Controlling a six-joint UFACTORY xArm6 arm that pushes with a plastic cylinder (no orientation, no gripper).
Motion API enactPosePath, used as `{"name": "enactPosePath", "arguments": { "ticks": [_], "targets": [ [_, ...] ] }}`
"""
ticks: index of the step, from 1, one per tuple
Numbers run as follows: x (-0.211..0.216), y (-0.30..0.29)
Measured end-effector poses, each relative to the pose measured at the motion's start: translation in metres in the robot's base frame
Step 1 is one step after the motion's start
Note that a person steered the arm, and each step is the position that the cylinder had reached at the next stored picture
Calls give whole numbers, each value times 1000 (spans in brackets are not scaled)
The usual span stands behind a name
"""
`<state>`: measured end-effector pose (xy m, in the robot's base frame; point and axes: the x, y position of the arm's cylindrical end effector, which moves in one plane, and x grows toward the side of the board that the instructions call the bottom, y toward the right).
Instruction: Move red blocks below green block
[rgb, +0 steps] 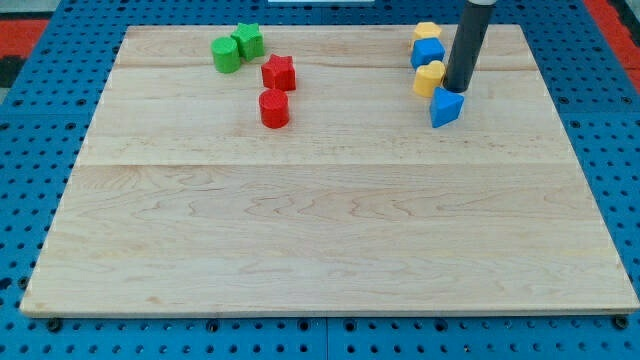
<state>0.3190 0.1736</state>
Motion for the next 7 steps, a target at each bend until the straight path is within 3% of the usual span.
{"name": "enactPosePath", "arguments": {
  "ticks": [2,3,5,7],
  "targets": [
    [10,90],
    [58,103],
    [117,88],
    [190,4]
  ]
}}
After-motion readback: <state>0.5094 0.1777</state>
